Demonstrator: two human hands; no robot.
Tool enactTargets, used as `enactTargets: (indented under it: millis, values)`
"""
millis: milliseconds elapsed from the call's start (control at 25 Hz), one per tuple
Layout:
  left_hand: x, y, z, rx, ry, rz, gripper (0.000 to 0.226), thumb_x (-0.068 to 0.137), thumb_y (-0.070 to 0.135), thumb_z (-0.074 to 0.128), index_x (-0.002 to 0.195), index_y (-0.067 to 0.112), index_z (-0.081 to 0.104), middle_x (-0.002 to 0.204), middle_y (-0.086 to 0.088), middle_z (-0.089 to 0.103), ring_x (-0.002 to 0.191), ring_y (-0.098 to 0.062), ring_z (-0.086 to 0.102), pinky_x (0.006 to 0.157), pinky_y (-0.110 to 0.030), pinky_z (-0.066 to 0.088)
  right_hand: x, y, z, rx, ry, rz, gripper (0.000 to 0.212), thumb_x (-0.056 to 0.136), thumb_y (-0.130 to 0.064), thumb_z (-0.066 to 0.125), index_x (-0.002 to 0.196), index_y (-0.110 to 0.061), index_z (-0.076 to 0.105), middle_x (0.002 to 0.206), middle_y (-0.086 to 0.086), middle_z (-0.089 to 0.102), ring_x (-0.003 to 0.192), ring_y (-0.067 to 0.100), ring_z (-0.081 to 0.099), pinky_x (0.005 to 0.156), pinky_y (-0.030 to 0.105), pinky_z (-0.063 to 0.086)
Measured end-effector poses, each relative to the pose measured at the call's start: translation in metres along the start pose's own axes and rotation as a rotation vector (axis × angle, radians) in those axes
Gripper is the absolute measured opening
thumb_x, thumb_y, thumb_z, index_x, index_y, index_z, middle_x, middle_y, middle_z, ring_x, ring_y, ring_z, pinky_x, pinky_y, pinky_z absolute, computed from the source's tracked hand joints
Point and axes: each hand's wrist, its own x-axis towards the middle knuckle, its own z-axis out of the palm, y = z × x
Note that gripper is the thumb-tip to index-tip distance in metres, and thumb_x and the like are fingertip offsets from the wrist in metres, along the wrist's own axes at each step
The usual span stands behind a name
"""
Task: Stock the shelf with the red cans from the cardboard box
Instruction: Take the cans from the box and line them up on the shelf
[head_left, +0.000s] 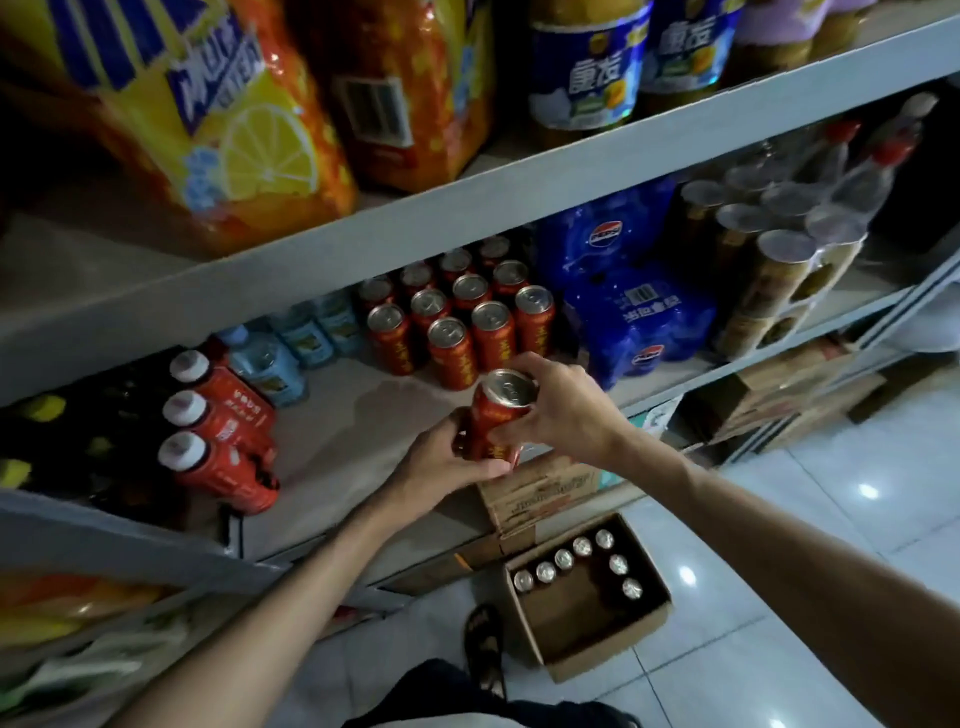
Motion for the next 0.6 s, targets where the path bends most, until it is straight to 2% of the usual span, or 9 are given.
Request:
enactTargets:
  millis: [80,160,240,320,400,600]
  values:
    - [-0.001,-0.026,-0.022,0.174,0.178,-0.028,0.062,0.067,0.048,0.078,0.123,0.035,0.056,0.124,0.014,0.064,0.117,-0.006,0.059,0.096,-0.023,0.045,0.033,-0.016,0.026,-0.167,0.039,-0.120,0.075,0.064,-0.048,0.081,0.127,-0.032,0.046,0.119,-0.008,0.062,0.107,0.010,0.061,0.090,0.028,0.051]
    - [0.003,-0.049,-0.041,0.349,0.262,-0.113,0.080,0.071,0.042,0.080,0.141,0.025,0.045,0.144,0.002,0.052,0.132,-0.018,0.048,0.105,-0.028,0.040,0.060,-0.025,0.045,-0.272,0.085,-0.180,0.078,0.062,-0.049,0.082,0.129,-0.031,0.043,0.123,-0.003,0.061,0.111,0.016,0.059,0.094,0.032,0.047]
    - [0.009,-0.068,-0.060,0.514,0.194,-0.287,0.106,0.071,0.048,0.080,0.154,0.018,0.023,0.159,-0.011,0.028,0.146,-0.030,0.028,0.116,-0.043,0.031,0.088,-0.031,0.060,-0.395,0.104,-0.220,0.081,0.061,-0.050,0.080,0.129,-0.025,0.045,0.125,0.005,0.059,0.119,0.023,0.051,0.102,0.037,0.038]
    - [0.015,-0.081,-0.069,0.649,0.094,-0.420,0.118,0.070,0.058,0.077,0.157,0.020,0.007,0.163,-0.016,0.008,0.150,-0.038,0.010,0.119,-0.052,0.021,0.110,-0.034,0.073,-0.518,0.077,-0.265,0.082,0.064,-0.049,0.079,0.132,-0.016,0.045,0.127,0.011,0.060,0.127,0.028,0.044,0.110,0.041,0.027]
    - [0.019,-0.088,-0.070,0.720,0.034,-0.472,0.119,0.070,0.061,0.075,0.158,0.021,0.005,0.163,-0.020,0.002,0.149,-0.042,0.003,0.119,-0.054,0.019,0.125,-0.034,0.083,-0.564,0.051,-0.276,0.081,0.068,-0.043,0.078,0.134,-0.011,0.045,0.128,0.013,0.060,0.130,0.032,0.040,0.112,0.043,0.023]
    - [0.022,-0.094,-0.068,0.840,-0.027,-0.461,0.112,0.075,0.062,0.071,0.157,0.023,0.006,0.161,-0.026,-0.006,0.146,-0.053,-0.001,0.118,-0.060,0.015,0.147,-0.029,0.093,-0.571,0.015,-0.258,0.076,0.072,-0.038,0.076,0.135,-0.010,0.044,0.126,0.014,0.062,0.129,0.032,0.039,0.112,0.041,0.018]
